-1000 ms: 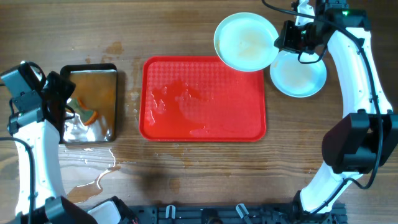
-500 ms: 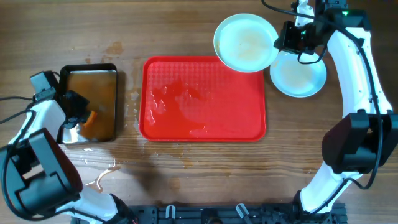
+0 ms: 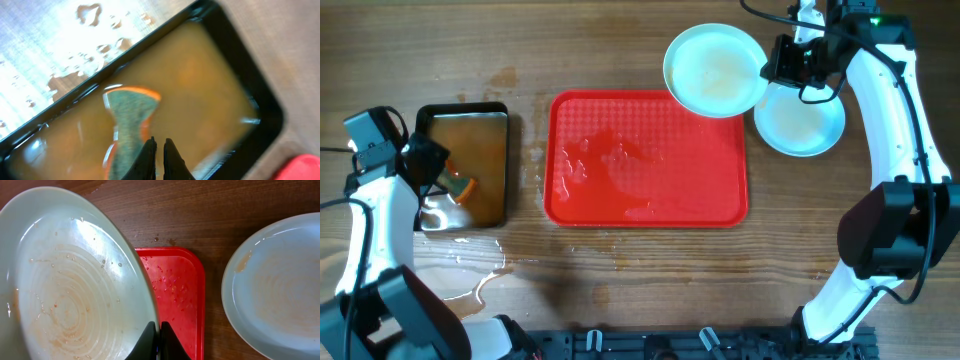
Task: Clean dirty plates on tray and stack at the side
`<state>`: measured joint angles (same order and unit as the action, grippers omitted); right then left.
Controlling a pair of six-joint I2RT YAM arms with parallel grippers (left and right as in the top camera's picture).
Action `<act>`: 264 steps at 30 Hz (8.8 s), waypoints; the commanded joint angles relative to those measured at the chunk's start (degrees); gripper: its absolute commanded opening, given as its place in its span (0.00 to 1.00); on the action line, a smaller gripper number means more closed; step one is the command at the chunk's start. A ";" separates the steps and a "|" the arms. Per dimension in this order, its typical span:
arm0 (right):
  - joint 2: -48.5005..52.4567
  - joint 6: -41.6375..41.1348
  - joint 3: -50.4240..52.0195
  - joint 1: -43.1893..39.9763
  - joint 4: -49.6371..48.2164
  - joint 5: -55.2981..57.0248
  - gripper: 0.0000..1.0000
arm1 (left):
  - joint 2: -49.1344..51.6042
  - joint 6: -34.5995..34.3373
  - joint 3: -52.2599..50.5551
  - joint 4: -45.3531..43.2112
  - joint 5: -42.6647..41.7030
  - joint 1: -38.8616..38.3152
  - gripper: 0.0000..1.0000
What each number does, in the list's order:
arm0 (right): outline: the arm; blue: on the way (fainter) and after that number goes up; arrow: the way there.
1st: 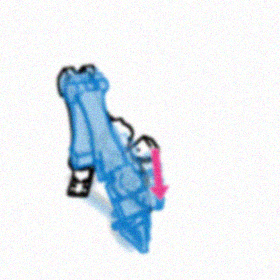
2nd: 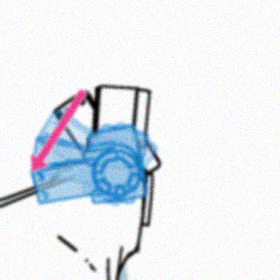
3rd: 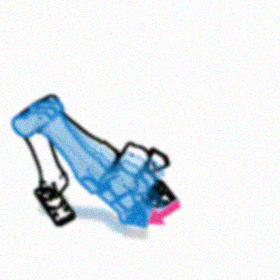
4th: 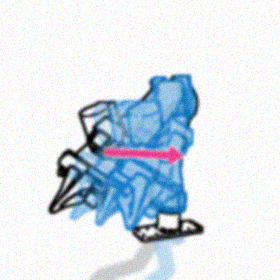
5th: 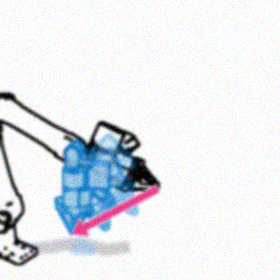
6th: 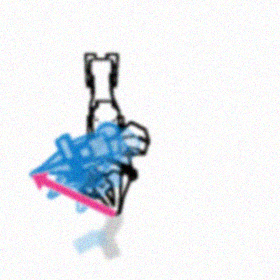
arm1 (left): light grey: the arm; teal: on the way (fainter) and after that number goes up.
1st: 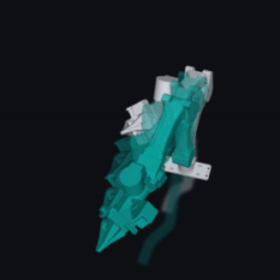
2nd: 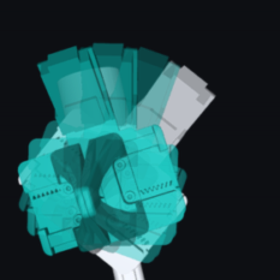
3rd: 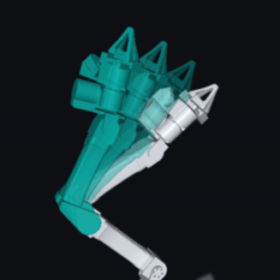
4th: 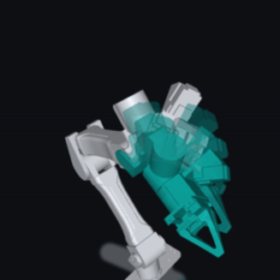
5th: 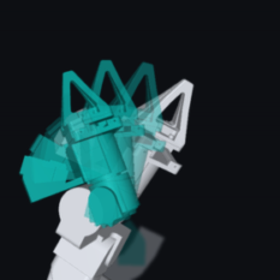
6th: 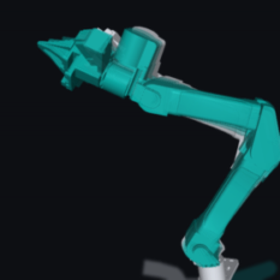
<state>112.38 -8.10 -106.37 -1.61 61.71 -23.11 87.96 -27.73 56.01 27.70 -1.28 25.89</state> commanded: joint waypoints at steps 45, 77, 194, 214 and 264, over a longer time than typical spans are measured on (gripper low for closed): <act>-5.88 -8.61 24.44 -16.28 -16.26 18.91 0.67 | -21.42 0.28 2.93 13.31 -10.91 0.26 1.00; -40.59 -43.56 21.75 -12.26 17.14 -1.90 1.00 | -21.42 0.28 2.93 13.31 -10.91 0.26 1.00; -112.17 7.04 106.05 3.67 -61.90 22.10 1.00 | -71.41 8.07 -53.44 -18.58 0.74 -27.28 1.00; -112.17 7.02 106.07 3.67 -61.90 22.10 1.00 | -86.90 18.36 -55.69 -23.37 -2.25 -30.23 1.00; -111.95 7.02 106.05 3.67 -61.92 22.10 1.00 | -87.69 28.79 -55.69 -23.80 4.35 -29.64 1.00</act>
<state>0.73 -1.61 -0.36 1.85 0.01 -1.41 0.84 1.39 0.78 4.23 3.55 -4.03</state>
